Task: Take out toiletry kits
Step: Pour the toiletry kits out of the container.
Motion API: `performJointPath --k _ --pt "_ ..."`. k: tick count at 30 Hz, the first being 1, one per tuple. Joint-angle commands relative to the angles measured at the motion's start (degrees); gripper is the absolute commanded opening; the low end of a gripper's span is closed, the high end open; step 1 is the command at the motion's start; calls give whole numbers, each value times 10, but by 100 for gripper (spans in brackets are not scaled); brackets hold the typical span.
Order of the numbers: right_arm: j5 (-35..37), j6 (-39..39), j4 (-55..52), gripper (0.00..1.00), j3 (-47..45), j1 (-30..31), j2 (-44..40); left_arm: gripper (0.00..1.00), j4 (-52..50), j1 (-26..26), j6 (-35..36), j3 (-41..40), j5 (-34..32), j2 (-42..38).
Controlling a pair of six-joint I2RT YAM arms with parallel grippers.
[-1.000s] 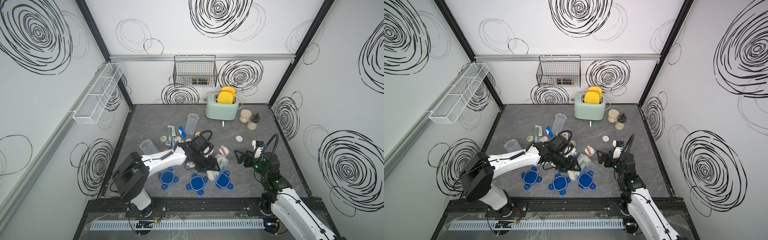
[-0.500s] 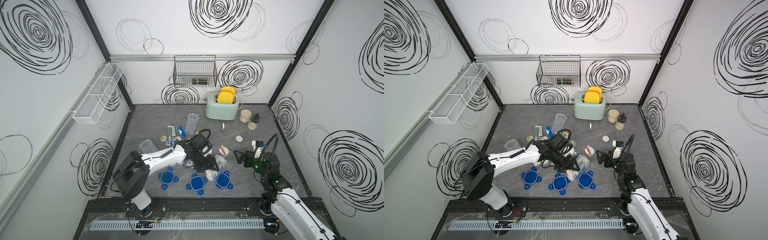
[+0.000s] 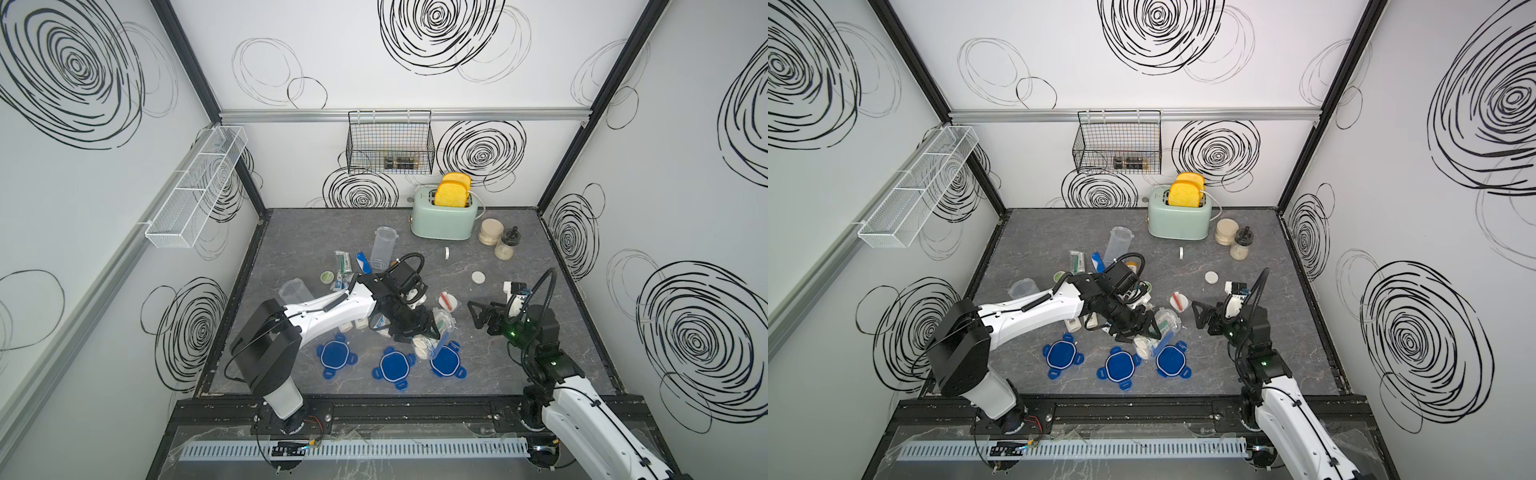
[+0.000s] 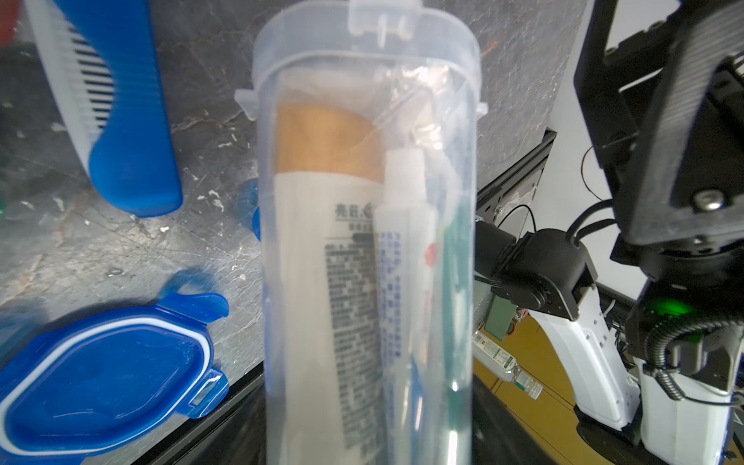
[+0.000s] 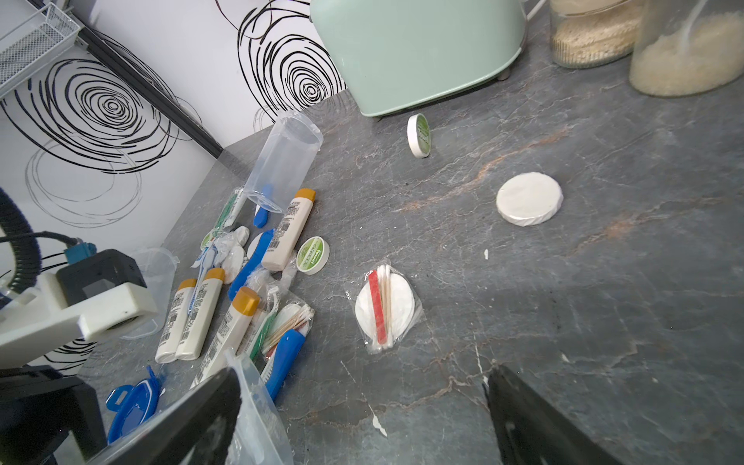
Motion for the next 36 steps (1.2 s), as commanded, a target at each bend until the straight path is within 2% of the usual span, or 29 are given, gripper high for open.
performJointPath --k 1,9,21,29,36 --pt "-9 5 16 97 -6 -1 -7 5 -9 7 13 22 28 8" --pt "-15 7 18 97 -7 -1 -7 5 -48 10 24 56 43 29" --pt "-24 10 21 97 -8 -1 -6 5 3 18 -19 46 90 39" --pt "-74 -5 71 95 -31 -1 -15 5 56 28 -40 10 114 22" --pt "-129 -11 102 90 -10 16 -12 6 103 33 -50 -33 121 3"
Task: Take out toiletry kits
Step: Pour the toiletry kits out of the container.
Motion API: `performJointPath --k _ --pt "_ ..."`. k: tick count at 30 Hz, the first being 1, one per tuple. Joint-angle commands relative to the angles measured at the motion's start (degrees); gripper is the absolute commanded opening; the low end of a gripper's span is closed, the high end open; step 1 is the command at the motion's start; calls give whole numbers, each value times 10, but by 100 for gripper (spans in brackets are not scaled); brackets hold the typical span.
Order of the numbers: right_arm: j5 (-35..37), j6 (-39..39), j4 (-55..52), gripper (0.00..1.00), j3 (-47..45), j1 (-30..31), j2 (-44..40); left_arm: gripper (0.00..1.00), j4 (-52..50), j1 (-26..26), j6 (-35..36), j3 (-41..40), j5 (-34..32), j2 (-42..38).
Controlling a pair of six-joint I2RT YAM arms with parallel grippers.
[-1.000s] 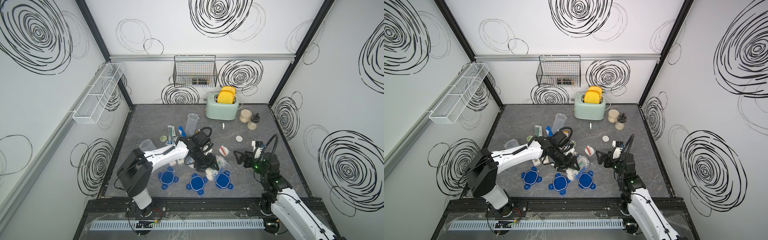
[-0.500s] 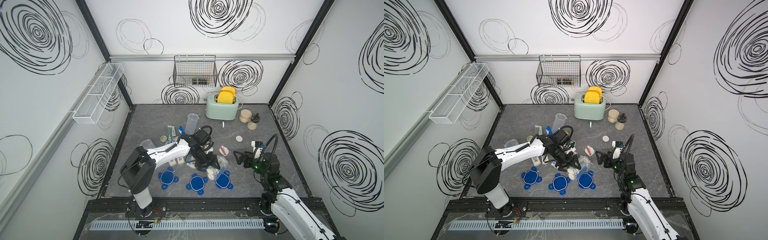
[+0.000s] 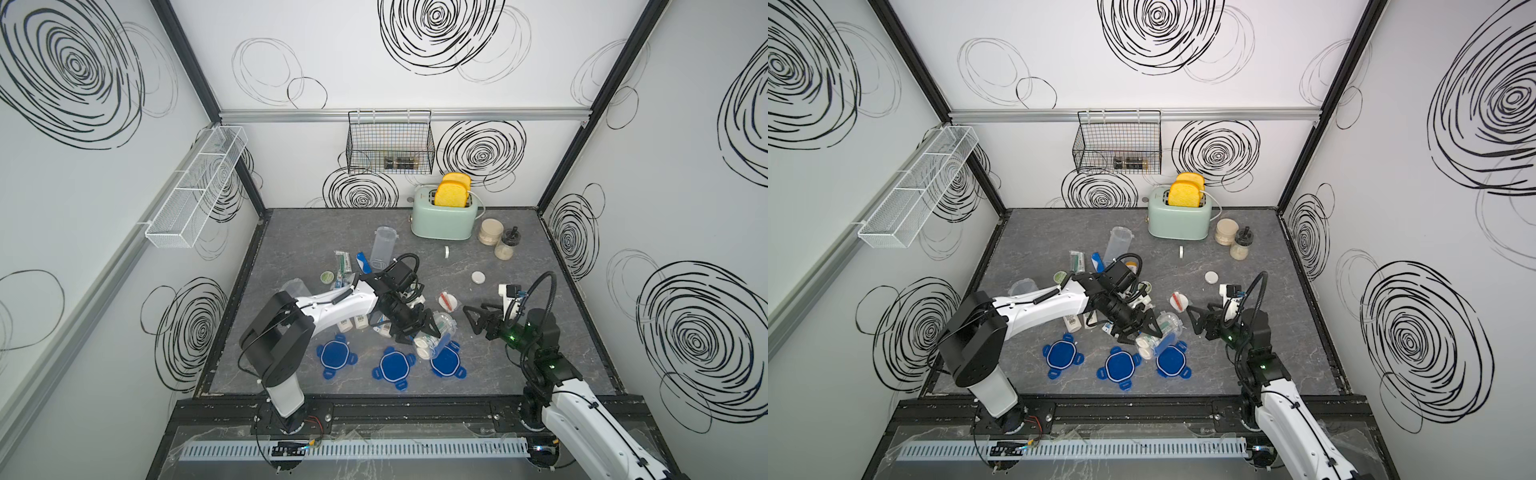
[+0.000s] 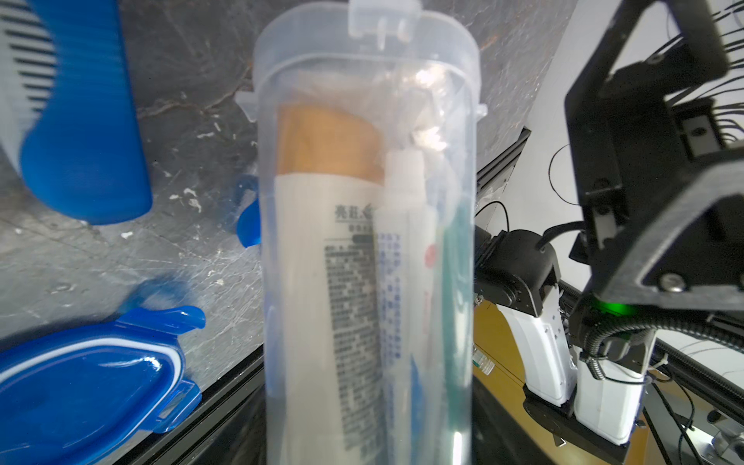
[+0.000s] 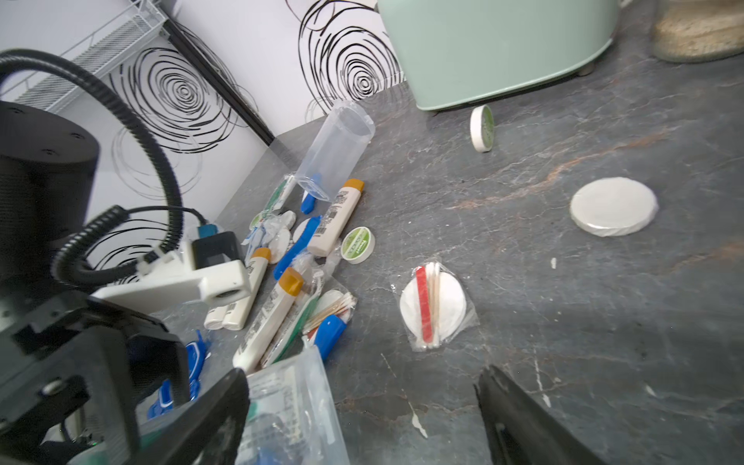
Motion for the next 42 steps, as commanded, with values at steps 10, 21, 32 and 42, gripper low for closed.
performJointPath --k 10,21,32,42 --pt "120 -192 -123 93 230 201 31 5 80 11 -31 -16 56 -53" --pt "96 -409 -264 99 296 208 17 0 186 29 -137 -86 91 -99" --pt "121 -403 -238 100 250 208 -6 6 287 11 -286 -108 59 -73" --pt "84 -401 -267 100 232 213 -18 10 284 -2 -309 -96 57 -11"
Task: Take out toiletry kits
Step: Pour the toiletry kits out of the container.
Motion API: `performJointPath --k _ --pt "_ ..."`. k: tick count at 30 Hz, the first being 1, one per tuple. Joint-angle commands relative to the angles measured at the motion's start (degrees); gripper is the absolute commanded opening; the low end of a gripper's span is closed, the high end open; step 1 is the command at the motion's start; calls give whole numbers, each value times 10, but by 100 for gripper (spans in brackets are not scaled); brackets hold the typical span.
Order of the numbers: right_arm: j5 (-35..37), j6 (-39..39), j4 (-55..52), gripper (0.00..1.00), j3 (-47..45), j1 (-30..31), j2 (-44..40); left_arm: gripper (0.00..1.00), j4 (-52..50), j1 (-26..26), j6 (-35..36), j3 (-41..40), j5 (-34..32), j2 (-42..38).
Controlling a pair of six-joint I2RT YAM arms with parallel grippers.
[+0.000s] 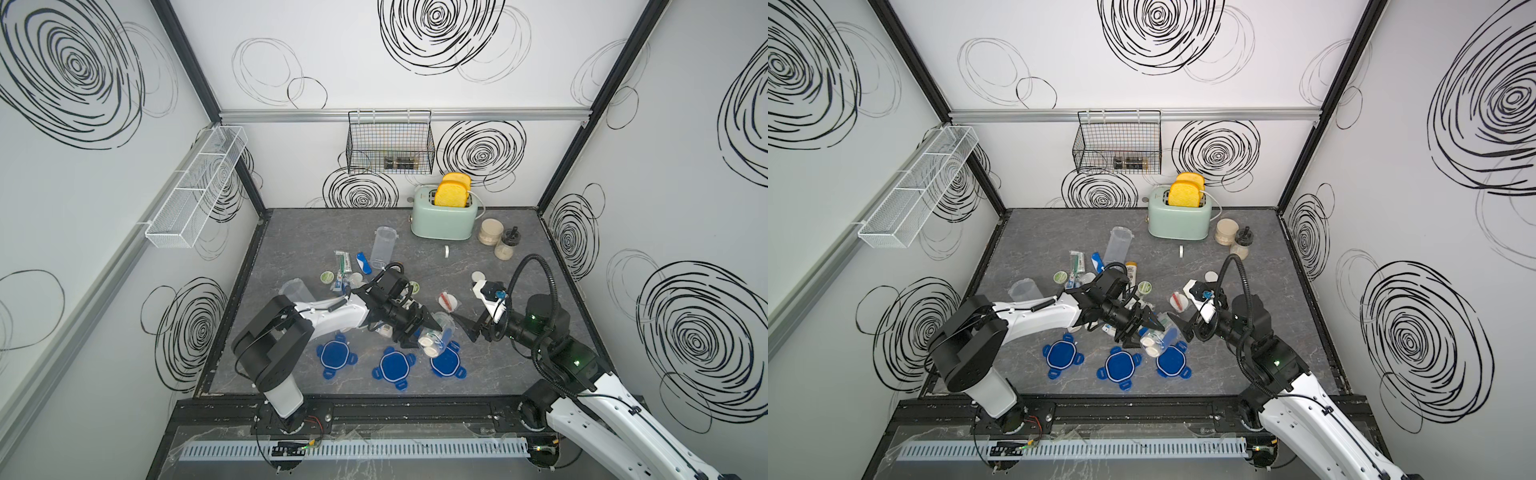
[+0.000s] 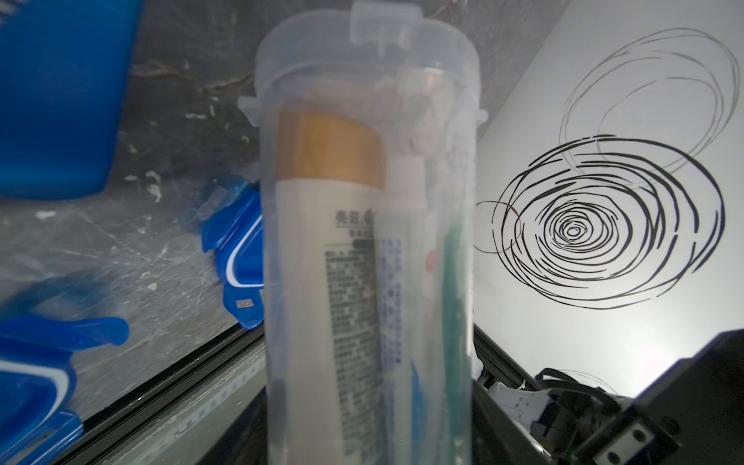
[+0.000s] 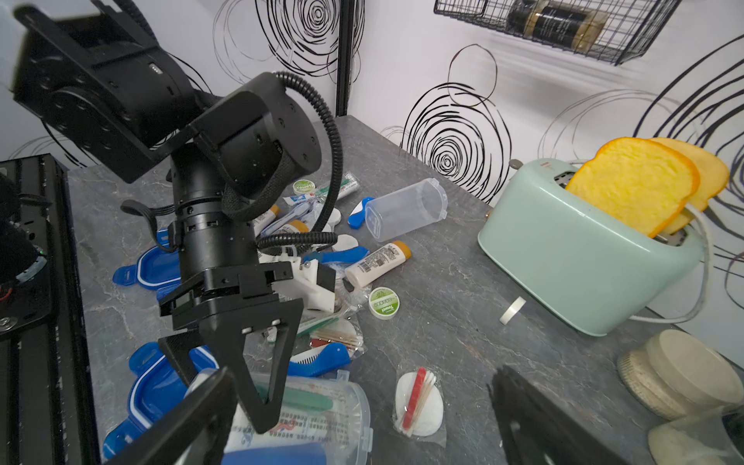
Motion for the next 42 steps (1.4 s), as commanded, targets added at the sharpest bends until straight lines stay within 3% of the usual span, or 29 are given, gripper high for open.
performJointPath --k 1,4,13,23,33,42 --pt "-42 -36 -26 100 -5 12 -11 10 40 -8 -36 16 11 9" --pt "-62 -95 -63 100 -3 23 -18 10 57 -14 -51 16 13 7" --pt "-14 -240 -181 100 -9 98 -10 11 74 -12 -69 20 21 -8" --pt "54 -226 -100 99 -43 143 50 11 221 -6 -193 -32 0 -58" --pt "136 -201 33 100 -68 186 86 12 292 -11 -249 -64 -11 -84" --pt "197 -162 86 85 -70 217 133 13 330 -11 -278 -77 -15 -94"
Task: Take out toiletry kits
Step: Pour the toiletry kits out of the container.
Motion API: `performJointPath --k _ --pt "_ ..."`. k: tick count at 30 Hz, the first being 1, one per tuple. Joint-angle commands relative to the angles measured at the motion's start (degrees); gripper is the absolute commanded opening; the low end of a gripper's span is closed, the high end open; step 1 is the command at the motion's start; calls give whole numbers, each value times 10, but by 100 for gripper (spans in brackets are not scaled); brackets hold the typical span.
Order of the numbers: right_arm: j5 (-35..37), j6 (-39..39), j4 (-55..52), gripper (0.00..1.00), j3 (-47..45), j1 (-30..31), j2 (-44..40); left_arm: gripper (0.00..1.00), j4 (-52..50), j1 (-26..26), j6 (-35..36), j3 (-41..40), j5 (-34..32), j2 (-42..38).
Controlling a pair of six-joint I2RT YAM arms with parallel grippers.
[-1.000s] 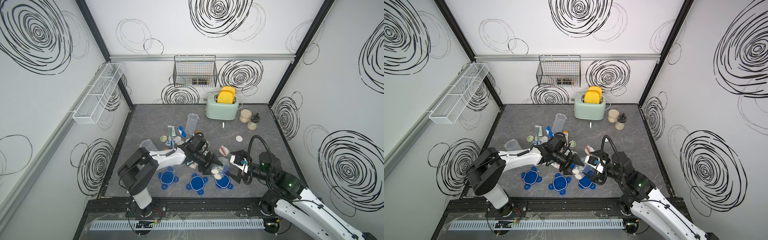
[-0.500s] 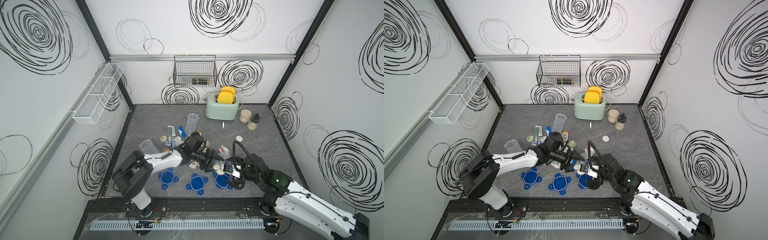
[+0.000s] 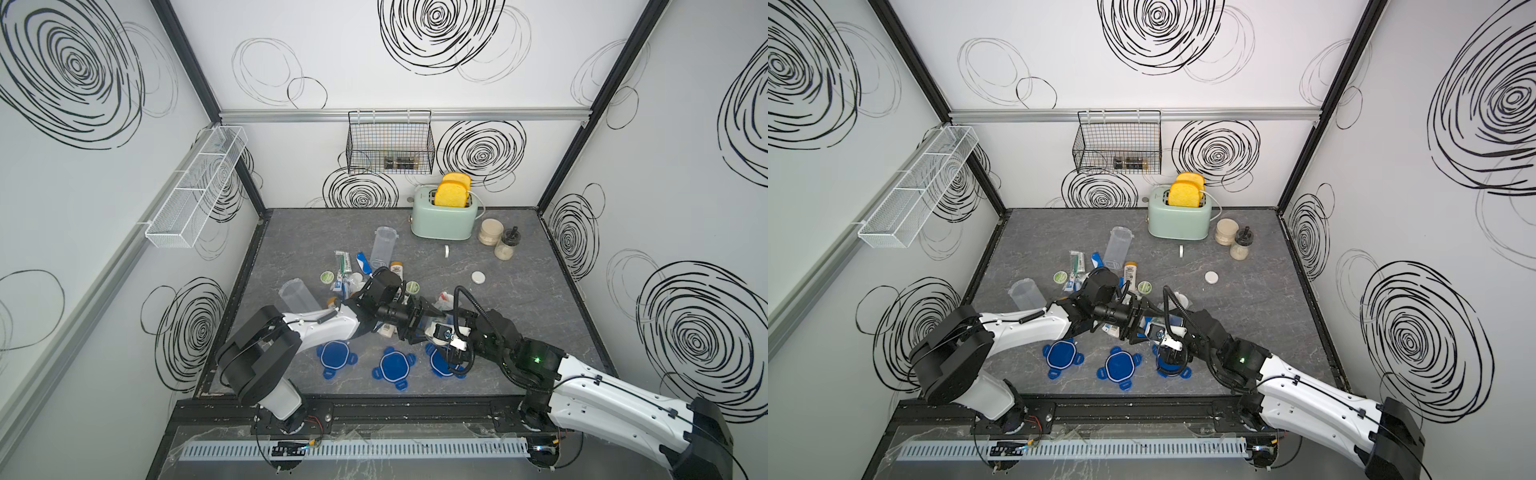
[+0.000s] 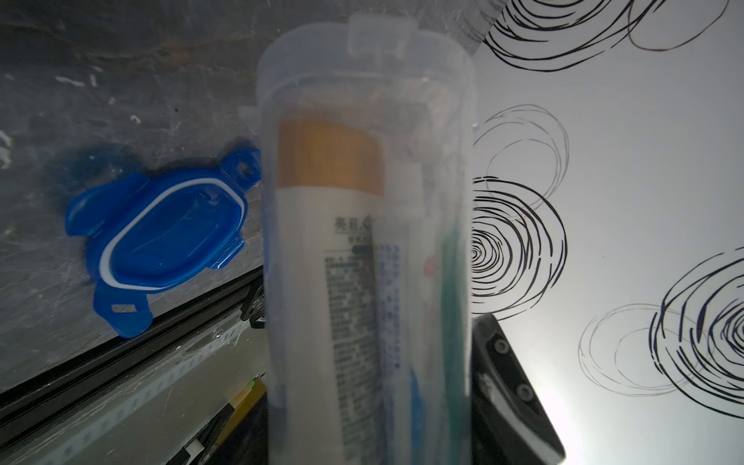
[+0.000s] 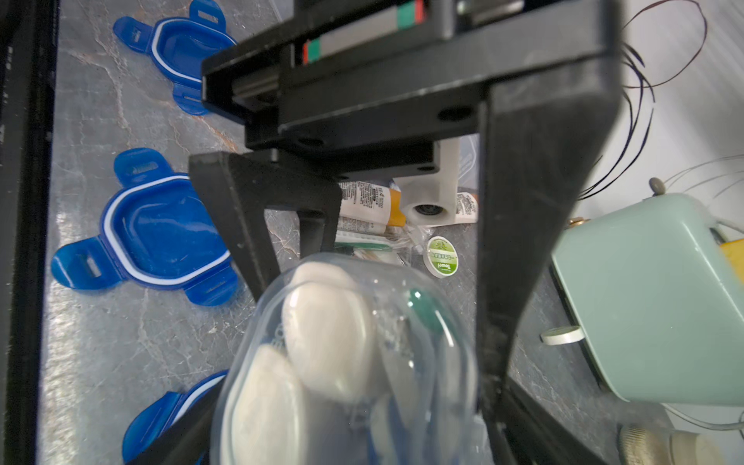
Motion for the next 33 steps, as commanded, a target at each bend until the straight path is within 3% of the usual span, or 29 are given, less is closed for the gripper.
performJointPath --k 1,9,19,33 --pt "28 28 47 84 -10 5 6 13 96 -6 -34 8 31 -31" --pt "65 39 61 91 -25 5 -8 13 100 -5 -34 9 31 -33" --pt "18 48 66 85 -22 5 -32 13 89 1 -23 1 24 -34" --pt "23 87 73 74 -26 4 -43 14 60 20 12 -1 10 -33"
